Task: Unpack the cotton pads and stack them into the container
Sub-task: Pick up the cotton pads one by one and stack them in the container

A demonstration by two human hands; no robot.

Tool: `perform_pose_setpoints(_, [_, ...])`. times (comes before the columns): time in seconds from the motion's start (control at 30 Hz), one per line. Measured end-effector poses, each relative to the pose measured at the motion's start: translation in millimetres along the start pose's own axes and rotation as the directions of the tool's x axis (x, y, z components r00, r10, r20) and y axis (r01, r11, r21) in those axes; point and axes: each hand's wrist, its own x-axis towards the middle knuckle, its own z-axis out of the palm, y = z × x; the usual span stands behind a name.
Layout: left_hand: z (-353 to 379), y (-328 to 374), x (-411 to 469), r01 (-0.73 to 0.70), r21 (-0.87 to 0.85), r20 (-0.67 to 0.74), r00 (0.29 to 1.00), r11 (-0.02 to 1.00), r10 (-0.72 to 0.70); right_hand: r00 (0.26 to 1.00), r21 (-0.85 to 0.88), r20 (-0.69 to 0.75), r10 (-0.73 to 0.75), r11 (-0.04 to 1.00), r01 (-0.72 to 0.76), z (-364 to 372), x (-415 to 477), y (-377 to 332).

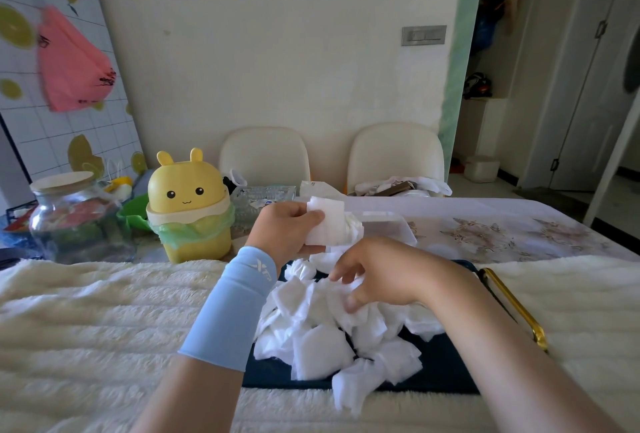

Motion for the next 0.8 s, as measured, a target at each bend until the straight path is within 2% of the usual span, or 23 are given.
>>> perform_pose_setpoints(0.23, [2.8, -0.4, 0.7, -0.023, 0.05, 0.003, 1.0, 0.998, 0.023, 0.985, 0.022, -0.145, -0.09, 0.995, 0.094, -3.8, 3.0, 3.1])
perform_pose_setpoints(0.33, [1.4, -0.9, 1.5, -0.011, 0.02, -0.008, 1.0, 1.0, 0.011, 0.976, 0.154, -0.195, -0.095, 0.98, 0.126, -12.2, 2.4, 8.6])
perform_pose_setpoints(0.43, [-1.6, -2.8, 4.2, -0.001, -0.017, -0.047, 0.999, 1.0, 0.001, 0.963, 0.392, -0.254, -0.091, 0.9, 0.188, -19.5, 1.5, 21.5])
perform_pose_setpoints(0.57, [-1.6, -3.1, 4.3, 0.007, -0.095, -0.066, 0.998, 0.995, -0.013, 0.949, 0.492, -0.313, -0.043, 0.847, 0.201, -24.7, 1.9, 37.9])
perform_pose_setpoints(0.67, [1.5, -2.0, 1.7, 0.014, -0.15, -0.037, 0.999, 0.989, -0.02, 0.95, 0.652, -0.313, -0.01, 0.724, 0.223, -24.2, 0.7, 38.5])
perform_pose_setpoints(0.8, [3.3, -2.7, 2.2, 0.023, -0.174, -0.05, 0.998, 0.984, -0.032, 0.943, 0.73, -0.333, 0.01, 0.636, 0.25, -23.8, 0.7, 36.7])
